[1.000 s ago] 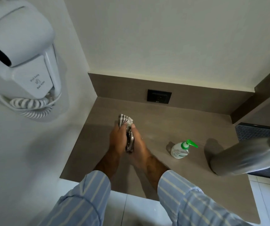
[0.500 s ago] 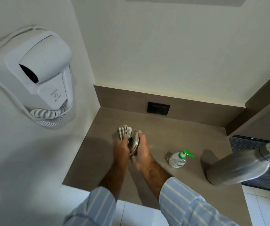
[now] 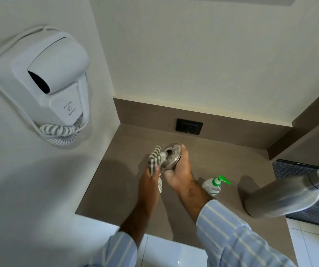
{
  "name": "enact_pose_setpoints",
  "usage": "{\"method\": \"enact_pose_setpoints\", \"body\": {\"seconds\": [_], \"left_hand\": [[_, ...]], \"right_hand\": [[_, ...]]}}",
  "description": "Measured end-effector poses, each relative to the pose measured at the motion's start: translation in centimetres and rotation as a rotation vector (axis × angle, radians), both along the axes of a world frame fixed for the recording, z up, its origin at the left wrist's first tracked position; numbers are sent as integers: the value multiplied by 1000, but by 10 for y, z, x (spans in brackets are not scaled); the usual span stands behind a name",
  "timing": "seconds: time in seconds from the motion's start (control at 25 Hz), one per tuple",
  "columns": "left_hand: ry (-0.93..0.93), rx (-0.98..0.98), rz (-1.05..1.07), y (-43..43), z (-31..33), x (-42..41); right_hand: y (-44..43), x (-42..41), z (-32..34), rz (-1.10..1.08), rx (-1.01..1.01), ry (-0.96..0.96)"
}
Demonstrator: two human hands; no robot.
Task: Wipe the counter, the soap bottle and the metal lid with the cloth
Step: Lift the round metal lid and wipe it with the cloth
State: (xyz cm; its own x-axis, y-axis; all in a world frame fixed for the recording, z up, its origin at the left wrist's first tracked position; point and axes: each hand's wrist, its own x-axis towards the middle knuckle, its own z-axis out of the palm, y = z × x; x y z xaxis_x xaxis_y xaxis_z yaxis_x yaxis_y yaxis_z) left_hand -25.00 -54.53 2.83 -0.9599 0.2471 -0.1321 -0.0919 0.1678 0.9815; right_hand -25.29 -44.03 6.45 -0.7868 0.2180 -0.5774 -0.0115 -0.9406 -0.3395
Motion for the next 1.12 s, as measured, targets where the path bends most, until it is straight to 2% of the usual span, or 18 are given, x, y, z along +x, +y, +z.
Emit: {"method": "enact_pose_setpoints", "body": {"seconds": [0.12, 0.2, 0.36, 0.56, 0.64, 0.76, 0.84, 1.0, 1.04, 1.12], "left_hand": [[-282, 66, 73, 19, 17, -38], [-272, 129, 16, 30, 32, -39], [-91, 138, -87, 15, 36, -4], [-240, 147, 204, -21, 9, -37], [-154, 100, 135, -13, 7, -39], [278, -197, -158, 9, 7, -28], [431, -288, -249, 9, 3, -22], [524, -282, -402, -25, -6, -20], [493, -311, -383, -29, -7, -22], [215, -357, -213, -20, -3, -29]], "right_hand": [[-24, 2, -5, 19, 51, 0], [-27, -4, -2, -6, 110, -14], [-2, -9, 11, 41, 116, -56], [15, -5, 4, 90, 147, -119], [12, -10, 2, 193, 137, -64], [9, -15, -1, 188, 116, -62], [14, -13, -8, 137, 97, -91], [21, -2, -18, 88, -10, -74], [21, 1, -18, 70, -37, -57], [15, 3, -17, 67, -45, -33]]}}
